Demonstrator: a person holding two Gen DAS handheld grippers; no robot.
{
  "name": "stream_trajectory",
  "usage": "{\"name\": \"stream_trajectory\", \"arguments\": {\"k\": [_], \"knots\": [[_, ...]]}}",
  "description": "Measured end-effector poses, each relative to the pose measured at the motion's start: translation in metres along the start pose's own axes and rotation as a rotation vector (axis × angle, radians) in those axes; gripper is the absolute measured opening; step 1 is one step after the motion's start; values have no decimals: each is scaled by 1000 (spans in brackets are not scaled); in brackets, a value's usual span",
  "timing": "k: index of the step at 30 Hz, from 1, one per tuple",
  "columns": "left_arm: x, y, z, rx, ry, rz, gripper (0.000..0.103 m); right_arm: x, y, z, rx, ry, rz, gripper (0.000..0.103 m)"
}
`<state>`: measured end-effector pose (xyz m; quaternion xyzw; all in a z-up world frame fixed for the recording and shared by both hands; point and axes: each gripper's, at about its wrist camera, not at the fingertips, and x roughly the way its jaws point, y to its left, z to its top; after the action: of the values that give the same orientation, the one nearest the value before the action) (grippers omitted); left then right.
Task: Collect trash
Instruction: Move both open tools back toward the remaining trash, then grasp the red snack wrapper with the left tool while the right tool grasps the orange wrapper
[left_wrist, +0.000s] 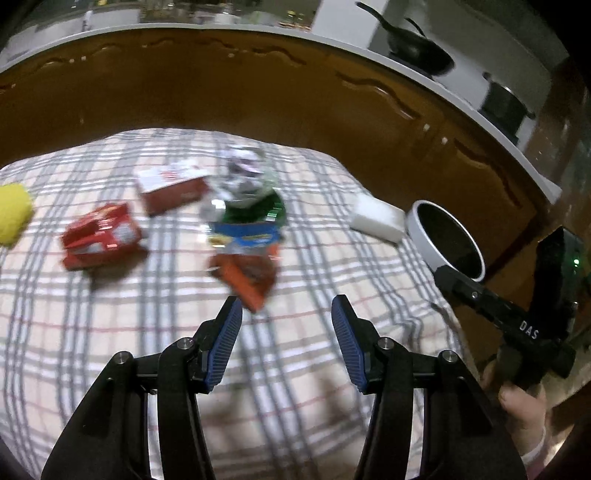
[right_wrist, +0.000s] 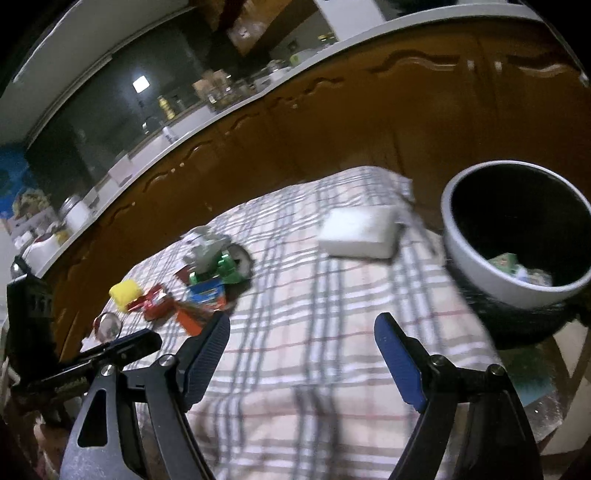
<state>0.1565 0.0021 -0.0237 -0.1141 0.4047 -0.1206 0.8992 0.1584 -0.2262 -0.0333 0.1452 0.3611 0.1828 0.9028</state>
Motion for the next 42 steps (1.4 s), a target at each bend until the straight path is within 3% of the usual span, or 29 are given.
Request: {"name": "stream_trajectory", "arguments": {"k": [15,20,24,27,30,31,32,33,35,42], "knots": [[-23,89,15,-100,-70,155,51,48,87,-10,-163,70,131,78],[-14,106,26,-79,-68,208,51,65,98,-8,-198,89,137,71],[1,115,34,-63,-58,246,60,80,101,-5,-210,111,138,69],[15,123,38,-70,-44,260,61,90,104,-4,-225,126,141,65],[30,132,39,-81,-23,256,61,102,107,-4,-243,146,136,53],[34,134,39,-84,-13,251,61,105,108,-5,-247,153,133,44],[37,135,39,-86,-9,243,54,110,109,-6,-253,166,129,29],[40,134,39,-81,-2,232,42,113,109,-7,-257,175,126,24],[43,131,38,-70,13,206,24,111,108,-8,-260,165,127,19],[31,105,32,-24,-1,167,19,86,97,-8,-223,125,144,5]]}}
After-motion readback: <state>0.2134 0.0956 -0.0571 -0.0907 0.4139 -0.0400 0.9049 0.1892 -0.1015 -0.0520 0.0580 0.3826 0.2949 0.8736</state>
